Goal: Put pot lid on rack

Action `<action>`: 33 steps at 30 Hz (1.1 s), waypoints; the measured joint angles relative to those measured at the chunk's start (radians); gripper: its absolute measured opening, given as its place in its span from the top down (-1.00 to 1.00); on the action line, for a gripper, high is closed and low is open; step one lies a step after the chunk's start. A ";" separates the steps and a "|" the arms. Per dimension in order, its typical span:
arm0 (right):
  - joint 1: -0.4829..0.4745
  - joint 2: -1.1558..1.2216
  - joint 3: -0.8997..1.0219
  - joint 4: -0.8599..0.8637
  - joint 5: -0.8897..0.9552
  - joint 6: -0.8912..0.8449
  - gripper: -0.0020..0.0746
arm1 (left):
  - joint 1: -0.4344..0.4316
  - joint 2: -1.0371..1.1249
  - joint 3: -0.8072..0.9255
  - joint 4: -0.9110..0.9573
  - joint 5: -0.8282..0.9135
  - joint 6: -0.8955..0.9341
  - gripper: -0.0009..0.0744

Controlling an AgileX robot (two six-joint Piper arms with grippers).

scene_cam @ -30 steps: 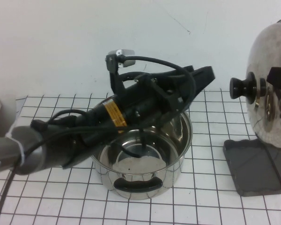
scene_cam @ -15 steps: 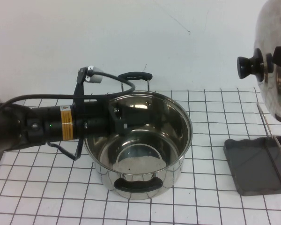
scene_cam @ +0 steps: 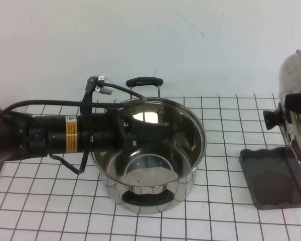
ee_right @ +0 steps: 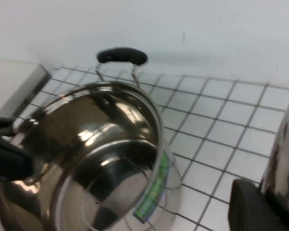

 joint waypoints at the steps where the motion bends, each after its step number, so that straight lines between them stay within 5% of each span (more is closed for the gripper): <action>1: 0.000 0.017 0.000 -0.001 -0.004 -0.002 0.81 | 0.000 0.000 0.000 0.000 -0.002 0.000 0.98; 8: 0.000 0.064 0.002 -0.007 -0.025 -0.008 0.76 | 0.000 0.000 -0.001 0.004 -0.002 0.000 0.98; 17: -0.049 0.064 0.002 -0.050 0.051 -0.010 0.29 | 0.000 0.000 -0.001 0.030 -0.002 -0.005 0.98; 27: -0.253 -0.040 0.002 -0.058 0.267 -0.004 0.25 | 0.000 0.000 -0.001 0.032 -0.002 -0.013 0.98; 33: -0.299 -0.175 0.002 -0.065 0.287 0.011 0.25 | 0.000 -0.046 -0.001 0.111 0.087 -0.035 0.98</action>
